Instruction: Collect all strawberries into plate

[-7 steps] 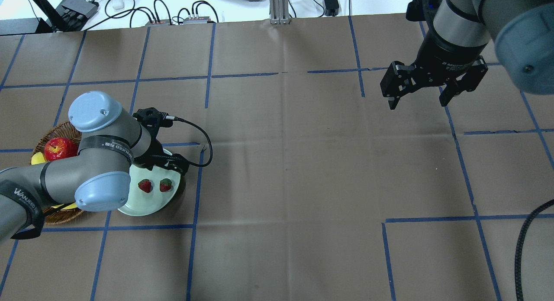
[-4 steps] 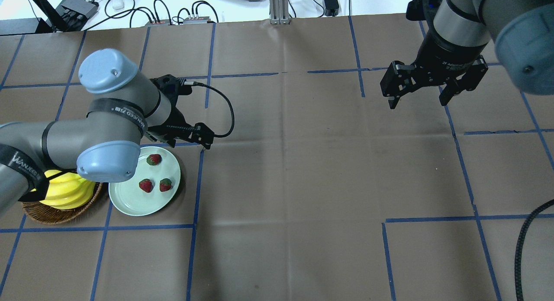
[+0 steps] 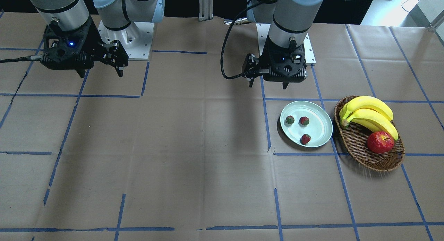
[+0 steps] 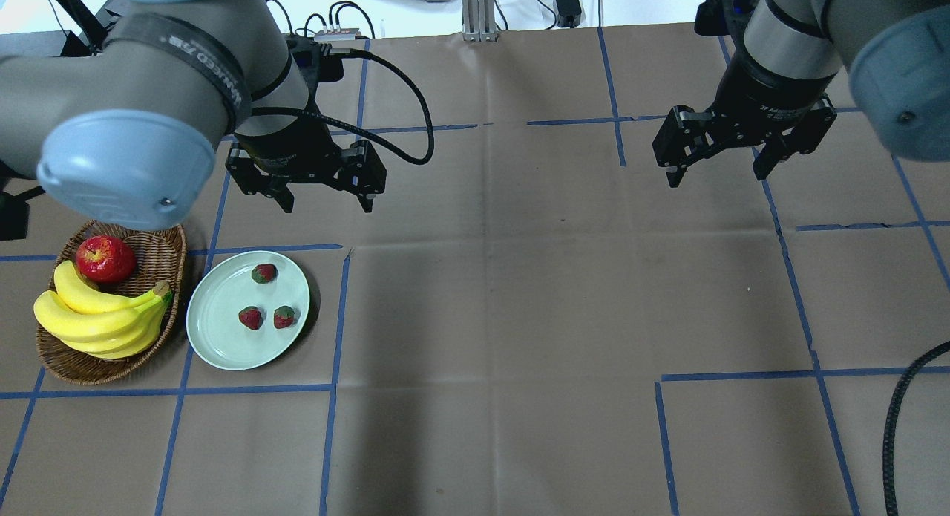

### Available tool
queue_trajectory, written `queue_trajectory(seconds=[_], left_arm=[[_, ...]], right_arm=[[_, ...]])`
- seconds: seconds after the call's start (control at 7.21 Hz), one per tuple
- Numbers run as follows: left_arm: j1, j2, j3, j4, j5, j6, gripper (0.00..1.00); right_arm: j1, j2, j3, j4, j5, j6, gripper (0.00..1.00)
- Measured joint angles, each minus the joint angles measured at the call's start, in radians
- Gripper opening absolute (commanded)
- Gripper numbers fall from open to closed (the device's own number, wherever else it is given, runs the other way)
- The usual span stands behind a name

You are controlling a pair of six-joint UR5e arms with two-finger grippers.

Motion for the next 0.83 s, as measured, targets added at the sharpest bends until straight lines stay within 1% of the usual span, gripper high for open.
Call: queue_trajectory(seconds=[0.14, 0.28, 0.83], left_arm=[[-0.004, 0.032, 0.038, -0.082, 0.009, -0.024, 1.0], [-0.003, 0.054, 0.05, -0.131, 0.011, -0.043, 1.0], [0.021, 0.079, 0.026, -0.176, 0.008, -0.059, 1.0]], right_arm=[[0.0, 0.0, 0.0, 0.0, 0.0, 0.0, 1.0], [0.0, 0.0, 0.0, 0.001, 0.0, -0.001, 1.0], [0.0, 0.0, 0.0, 0.001, 0.0, 0.0, 1.0]])
